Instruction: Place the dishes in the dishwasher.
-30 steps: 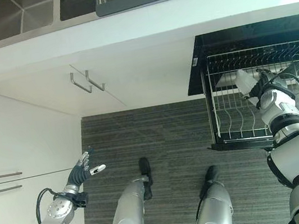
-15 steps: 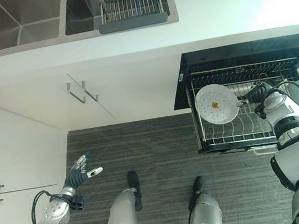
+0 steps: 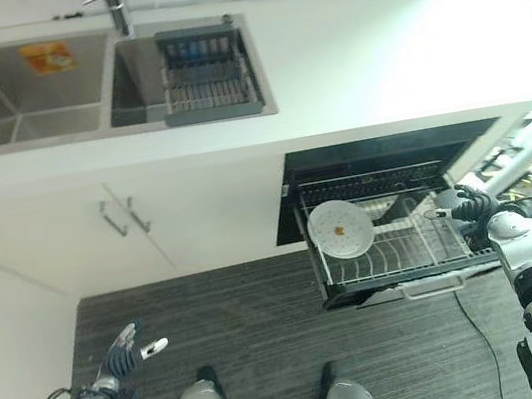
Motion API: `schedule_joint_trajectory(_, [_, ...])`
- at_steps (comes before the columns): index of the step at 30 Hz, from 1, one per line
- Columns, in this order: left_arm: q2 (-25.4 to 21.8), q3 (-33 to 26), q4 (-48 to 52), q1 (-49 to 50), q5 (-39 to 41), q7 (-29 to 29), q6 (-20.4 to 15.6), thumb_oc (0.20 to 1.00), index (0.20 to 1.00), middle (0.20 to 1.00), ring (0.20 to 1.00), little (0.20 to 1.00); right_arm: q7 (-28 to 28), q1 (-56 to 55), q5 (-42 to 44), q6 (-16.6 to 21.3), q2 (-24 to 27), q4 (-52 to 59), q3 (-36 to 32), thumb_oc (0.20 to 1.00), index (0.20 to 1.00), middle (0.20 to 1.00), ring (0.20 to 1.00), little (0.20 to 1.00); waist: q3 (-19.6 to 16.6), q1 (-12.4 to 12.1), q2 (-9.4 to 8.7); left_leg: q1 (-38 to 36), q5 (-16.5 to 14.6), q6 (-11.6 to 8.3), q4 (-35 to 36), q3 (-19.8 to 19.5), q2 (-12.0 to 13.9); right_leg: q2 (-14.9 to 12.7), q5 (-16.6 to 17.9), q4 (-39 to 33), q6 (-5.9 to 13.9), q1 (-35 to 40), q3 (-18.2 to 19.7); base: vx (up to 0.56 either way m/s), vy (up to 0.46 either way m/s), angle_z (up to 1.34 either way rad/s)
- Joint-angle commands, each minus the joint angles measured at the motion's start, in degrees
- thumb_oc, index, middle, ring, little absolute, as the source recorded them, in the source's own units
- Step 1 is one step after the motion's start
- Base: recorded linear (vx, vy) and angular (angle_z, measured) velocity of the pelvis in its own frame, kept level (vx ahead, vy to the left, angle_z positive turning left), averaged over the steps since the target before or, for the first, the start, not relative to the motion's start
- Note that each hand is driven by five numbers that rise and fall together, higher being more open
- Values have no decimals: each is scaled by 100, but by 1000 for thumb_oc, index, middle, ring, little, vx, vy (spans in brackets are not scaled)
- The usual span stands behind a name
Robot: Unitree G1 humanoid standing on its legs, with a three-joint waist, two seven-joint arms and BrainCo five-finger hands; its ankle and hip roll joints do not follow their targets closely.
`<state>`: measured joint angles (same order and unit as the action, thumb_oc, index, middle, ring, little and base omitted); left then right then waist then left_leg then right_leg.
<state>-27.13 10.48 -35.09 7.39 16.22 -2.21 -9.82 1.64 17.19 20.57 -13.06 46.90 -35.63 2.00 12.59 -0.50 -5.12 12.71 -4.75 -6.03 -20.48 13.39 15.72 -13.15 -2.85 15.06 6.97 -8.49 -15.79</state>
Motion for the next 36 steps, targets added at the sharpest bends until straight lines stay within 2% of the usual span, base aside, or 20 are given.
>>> schedule_joint_trajectory(1, [74, -72, 5, -88, -317, -143, -346, 1000, 1000, 1000, 1000, 1000, -677, 159, 626, 111, -137, 50, -211, 1000, 1000, 1000, 1000, 1000, 76, -92, 179, -318, -77, -395, 329, -131, 525, -489, -143, 213, 606, -53, 175, 36, -18, -21])
schedule_joint_trajectory(4, [289, -163, -207, -79, -517, -138, -483, 1000, 1000, 1000, 1000, 1000, -1000, -436, 609, 187, -649, 695, -692, 1000, 1000, 1000, 1000, 1000, 37, 98, 202, -438, -118, -385, 329, -19, 544, -468, -165, 213, 589, -21, 257, 44, -39, -24])
schedule_joint_trajectory(8, [439, -264, -385, -3, -510, -268, -567, 1000, 1000, 1000, 1000, 1000, -1076, -737, 654, 218, -1013, 1171, -921, 1000, 1000, 1000, 1000, 1000, -4, 225, 261, -493, -144, -401, 329, -39, 521, -389, -240, 213, 530, 6, 347, 55, -89, -17])
schedule_joint_trajectory(9, [533, -353, -486, 30, -571, -312, -630, 1000, 1000, 1000, 1000, 1000, -1071, -900, 489, 280, -1214, 1419, -950, 1000, 1000, 1000, 1000, 1000, -41, 308, 315, -525, -127, -420, 329, -18, 557, -288, -302, 213, 448, 6, 409, 56, -165, -14])
schedule_joint_trajectory(13, [609, -479, -458, -14, -560, -378, -567, 1000, 1000, 1000, 1000, 1000, -1086, -1049, 320, 279, -1473, 1949, -919, 1000, 1000, 1000, 1000, 1000, -65, 445, 439, -555, -34, -504, 329, 51, 707, -80, -372, 213, 310, -50, 514, 10, -228, -9])
schedule_joint_trajectory(16, [764, -569, -585, -20, -461, -412, -590, 1000, 1000, 1000, 1000, 1000, -1105, -1028, 286, 436, -1597, 2093, -865, 1000, 1000, 1000, 1000, 1000, -20, 514, 519, -747, 96, -558, 329, 136, 751, 122, -381, 213, 173, -62, 639, 39, -204, -7])
schedule_joint_trajectory(17, [839, -608, -597, 35, -419, -424, -575, 1000, 1000, 1000, 1000, 1000, -1089, -1043, 321, 522, -1612, 2137, -927, 1000, 1000, 1000, 1000, 1000, 16, 501, 520, -866, 315, -588, 329, 110, 719, 214, -405, 213, 95, -37, 782, 207, -151, -24])
schedule_joint_trajectory(18, [926, -637, -662, 117, -315, -435, -619, 1000, 1000, 1000, 1000, 1000, -1098, -1084, 419, 617, -1632, 2146, -951, 1000, 1000, 1000, 1000, 1000, 124, 412, 486, -1093, 633, -595, 329, -162, 520, 269, -481, 213, 0, 89, 943, 278, -104, -32])
schedule_joint_trajectory(19, [996, -671, -717, 184, -229, -433, -642, 1000, 1000, 1000, 1000, 1000, -847, -1085, 527, 473, -1656, 2087, -916, 1000, 1000, 1000, 1000, 1000, 166, 305, 455, -1014, 736, -521, 329, -455, 261, 304, -496, 213, -64, 127, 1110, 313, 40, -47])
schedule_joint_trajectory(20, [1044, -693, -751, 257, -196, -425, -657, 1000, 1000, 1000, 1000, 1000, -783, -1086, 611, 466, -1686, 1975, -847, 1000, 1000, 1000, 1000, 1000, 245, 192, 482, -778, 451, -383, 329, -714, -59, 360, -549, 213, -57, 243, 1254, 238, 145, -64])
schedule_joint_trajectory(21, [1066, -693, -773, 293, -195, -437, -684, 1000, 1000, 1000, 1000, 1000, -776, -1073, 642, 493, -1721, 1901, -811, 1000, 1000, 1000, 1000, 1000, 280, 144, 522, -620, 273, -316, 329, -746, -139, 381, -582, 213, -20, 295, 1263, 204, 229, -45])
schedule_joint_trajectory(22, [1090, -676, -840, 326, -275, -462, -777, 1000, 1000, 1000, 1000, 1000, -801, -1062, 787, 525, -1784, 1812, -796, 1000, 1000, 1000, 1000, 1000, 315, 85, 598, -315, 227, -305, 329, -735, -97, 422, -631, 213, 28, 370, 1217, 141, 202, -27])
schedule_joint_trajectory(24, [1115, -612, -1065, 262, -427, -551, -943, 1000, 1000, 1000, 1000, 1000, -918, -1101, 1132, 672, -1896, 1696, -844, 1000, 1000, 1000, 1000, 1000, 336, -46, 623, 159, 350, -317, 329, -758, -20, 380, -781, 213, 77, 594, 987, 167, 355, -13])
schedule_joint_trajectory(25, [1085, -575, -1222, 148, -369, -539, -899, 1000, 1000, 1000, 1000, 1000, -954, -1135, 1167, 693, -1952, 1647, -837, 1000, 1000, 1000, 1000, 1000, 245, -60, 609, 157, 211, -254, 329, -830, -183, 293, -820, 213, 143, 657, 869, 157, 397, -8])
schedule_joint_trajectory(28, [1008, -578, -1312, 51, -388, -446, -749, 1000, 1000, 1000, 1000, 1000, -1129, -1284, 1101, 696, -2101, 1790, -869, 1000, 1000, 1000, 1000, 1000, 115, -23, 503, 14, 54, -175, 329, -696, -246, 96, -794, 213, 292, 719, 747, 132, 239, -36])
schedule_joint_trajectory(31, [952, -576, -1522, -149, -457, -482, -620, 1000, 1000, 1000, 1000, 1000, -1508, -1405, 1078, 653, -2268, 2013, -1008, 1000, 1000, 1000, 1000, 1000, 42, -23, 291, -72, -94, -46, 329, -642, -368, -166, -623, 213, 525, 684, 759, 68, 174, -22])
schedule_joint_trajectory(36, [865, -604, -1556, -306, -475, -452, -468, 1000, 1000, 1000, 1000, 1000, -1857, -1338, 1196, 654, -2320, 1872, -1071, 1000, 1000, 1000, 1000, 1000, -14, -123, 139, -45, -209, 133, 329, -720, -509, -304, -388, 213, 717, 551, 867, -4, 71, -14])
